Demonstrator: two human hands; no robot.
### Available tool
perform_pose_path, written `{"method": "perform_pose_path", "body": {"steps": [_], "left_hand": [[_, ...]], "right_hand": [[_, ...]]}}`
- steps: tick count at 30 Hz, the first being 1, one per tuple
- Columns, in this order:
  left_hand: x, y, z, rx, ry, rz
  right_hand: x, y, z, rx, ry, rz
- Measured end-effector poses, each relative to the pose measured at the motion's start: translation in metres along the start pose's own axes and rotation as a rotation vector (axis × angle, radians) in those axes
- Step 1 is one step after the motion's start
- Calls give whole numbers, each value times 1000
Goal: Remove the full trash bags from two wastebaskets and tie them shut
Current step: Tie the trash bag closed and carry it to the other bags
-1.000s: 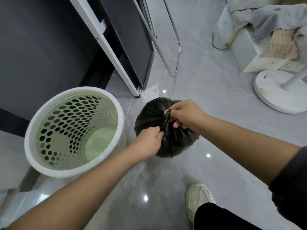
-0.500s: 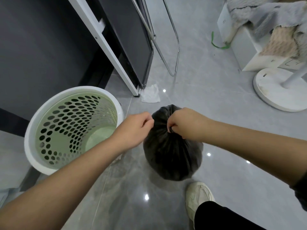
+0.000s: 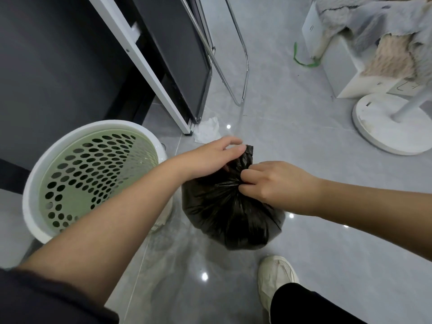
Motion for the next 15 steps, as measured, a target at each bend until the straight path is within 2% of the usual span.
{"method": "perform_pose_path", "body": {"steps": [3, 6, 11, 15], "left_hand": [[-1, -11, 1, 171, 56, -130], [1, -17, 0, 197, 59, -274], [10, -16, -2, -10, 91, -519], [17, -12, -7, -183, 64, -603]], "right_hand": [[1, 1, -1, -45, 61, 6], [-2, 2, -1, -60, 72, 43], [-12, -1, -5, -23, 70, 155], [-26, -3, 0, -116, -197, 473]]}}
Point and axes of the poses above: each hand's wrist, its own z-axis towards the middle knuckle, its own y-axis out of the back of the hand, x = y × z, the point moved 6 cm from there along z, towards the middle knuckle, and after that the axes turned 2 degrees about -y, right-handed, at the moved point
